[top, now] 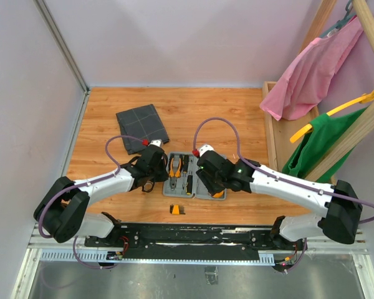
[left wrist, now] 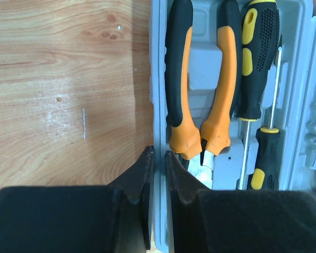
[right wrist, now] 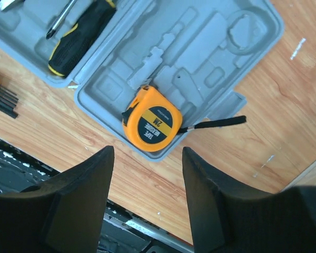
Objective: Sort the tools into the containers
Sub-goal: Place the engineering item in the storage box, then adjust the engineering item in the storage box.
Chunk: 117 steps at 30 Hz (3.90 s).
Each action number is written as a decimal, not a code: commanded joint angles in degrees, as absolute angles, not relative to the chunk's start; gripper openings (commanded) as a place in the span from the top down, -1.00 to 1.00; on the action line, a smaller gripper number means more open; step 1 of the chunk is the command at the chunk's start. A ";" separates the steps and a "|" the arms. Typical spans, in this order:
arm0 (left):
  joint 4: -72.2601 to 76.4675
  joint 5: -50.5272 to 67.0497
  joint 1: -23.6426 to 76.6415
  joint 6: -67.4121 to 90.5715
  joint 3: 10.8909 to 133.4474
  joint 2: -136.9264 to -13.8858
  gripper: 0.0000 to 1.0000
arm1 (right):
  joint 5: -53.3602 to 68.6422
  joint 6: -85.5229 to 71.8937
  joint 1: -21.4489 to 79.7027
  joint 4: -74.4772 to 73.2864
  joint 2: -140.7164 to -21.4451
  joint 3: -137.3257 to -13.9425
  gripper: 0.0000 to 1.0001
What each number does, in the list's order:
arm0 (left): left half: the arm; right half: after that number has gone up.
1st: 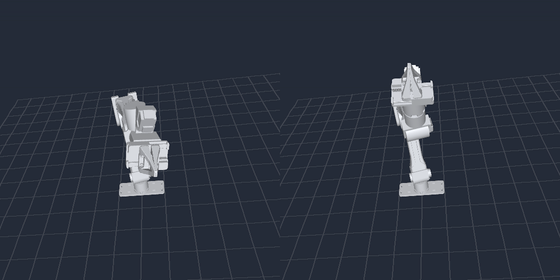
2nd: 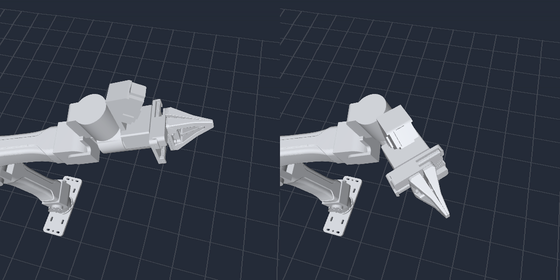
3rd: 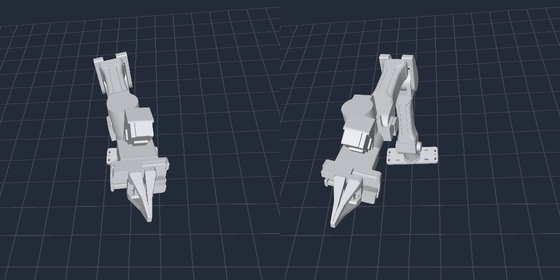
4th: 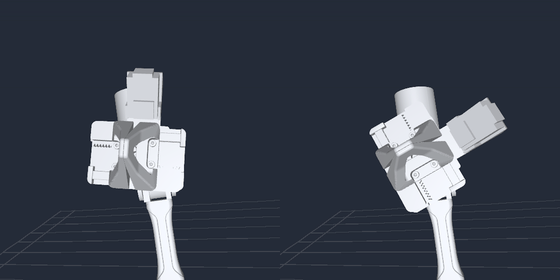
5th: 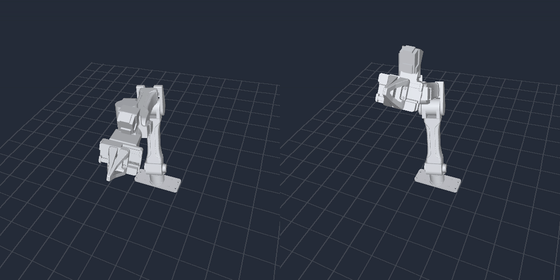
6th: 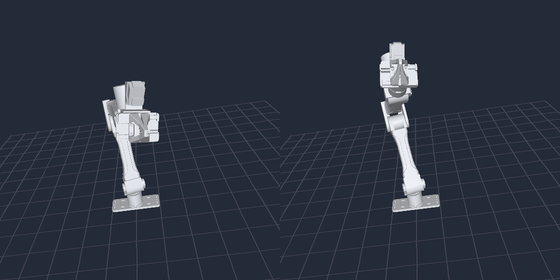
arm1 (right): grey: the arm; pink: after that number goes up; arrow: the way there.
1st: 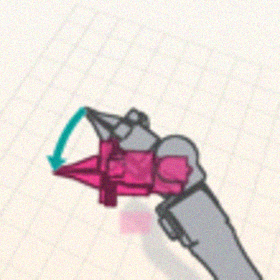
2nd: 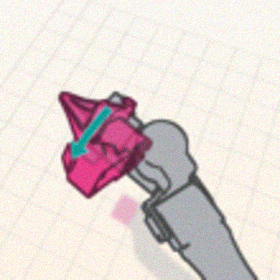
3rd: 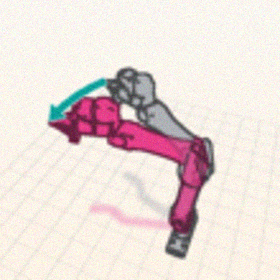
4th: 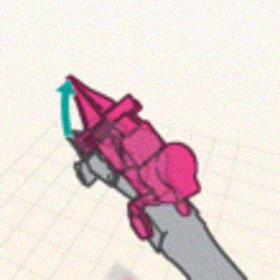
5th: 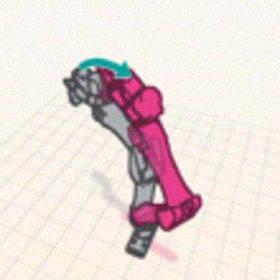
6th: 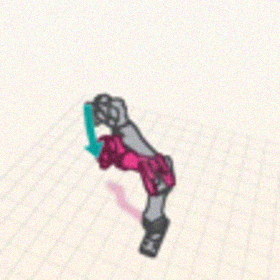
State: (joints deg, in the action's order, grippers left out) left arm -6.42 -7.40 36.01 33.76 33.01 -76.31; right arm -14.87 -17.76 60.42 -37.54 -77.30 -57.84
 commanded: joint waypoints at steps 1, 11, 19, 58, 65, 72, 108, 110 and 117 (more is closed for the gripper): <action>-6.45 -6.69 35.68 32.87 34.46 -76.89 0.87 | -19.26 -24.92 56.27 -38.04 -73.93 -54.53 -0.11; -6.42 -6.50 35.68 32.69 34.60 -77.26 0.88 | -8.28 -29.00 45.49 -28.75 -69.86 -45.36 -0.12; -6.49 -6.46 35.68 32.87 34.28 -77.17 0.89 | -7.43 -28.34 42.01 -25.10 -71.43 -44.65 -0.03; -5.98 -6.24 35.68 33.35 33.25 -76.27 0.92 | 1.71 -20.81 38.67 -19.87 -85.78 -53.26 0.17; -6.44 -6.77 35.68 33.31 32.98 -75.43 0.92 | -1.63 -17.50 38.64 -23.37 -79.32 -53.93 -0.13; -6.62 -6.75 35.68 33.22 33.52 -75.70 0.92 | 3.31 -16.88 41.96 -27.34 -76.66 -52.44 0.03; -6.03 -6.30 35.68 33.42 33.77 -76.99 0.94 | -24.64 -17.93 61.30 -43.26 -94.76 -62.41 0.31; -5.99 -6.40 35.68 33.40 33.67 -76.99 0.94 | -26.03 -18.20 62.25 -44.30 -95.85 -63.13 0.32; -5.92 -6.43 35.68 33.23 33.58 -77.08 0.94 | -22.92 -18.36 63.26 -42.96 -94.90 -63.45 0.20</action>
State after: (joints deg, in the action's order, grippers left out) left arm -5.93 -6.26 35.81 34.13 33.10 -76.75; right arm -21.08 -17.96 62.57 -40.14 -96.44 -62.52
